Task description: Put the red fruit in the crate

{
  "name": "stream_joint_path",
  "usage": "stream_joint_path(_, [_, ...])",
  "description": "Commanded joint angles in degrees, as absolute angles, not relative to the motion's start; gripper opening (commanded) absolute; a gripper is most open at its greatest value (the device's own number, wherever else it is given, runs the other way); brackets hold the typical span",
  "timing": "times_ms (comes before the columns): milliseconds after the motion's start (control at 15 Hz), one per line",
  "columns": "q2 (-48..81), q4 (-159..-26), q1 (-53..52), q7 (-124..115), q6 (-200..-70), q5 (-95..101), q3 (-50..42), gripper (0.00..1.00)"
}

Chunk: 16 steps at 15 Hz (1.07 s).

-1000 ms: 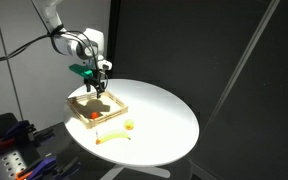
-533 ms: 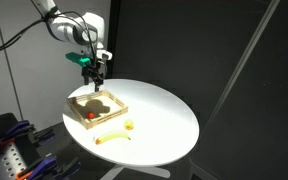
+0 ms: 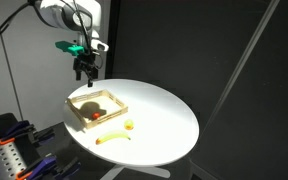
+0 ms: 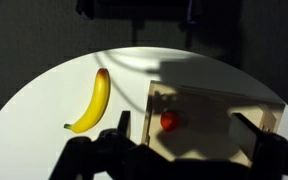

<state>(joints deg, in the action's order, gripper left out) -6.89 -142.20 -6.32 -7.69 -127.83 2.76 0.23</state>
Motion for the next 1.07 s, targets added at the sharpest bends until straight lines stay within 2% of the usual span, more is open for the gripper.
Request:
stream_joint_path(0, [-14.24, -145.76, -4.65, -2.93, -124.62, 0.87, 0.62, 1.0])
stream_joint_path(400, [-23.95, -148.92, -3.59, -0.55, -119.23, -0.01, 0.17, 1.0])
stream_joint_path(733, [-30.96, -151.92, -3.06, -0.97, -119.99, 0.15, 0.02, 1.0])
stream_joint_path(1000, [-30.44, -151.37, -2.81, -1.94, -120.16, 0.51, 0.73, 1.0])
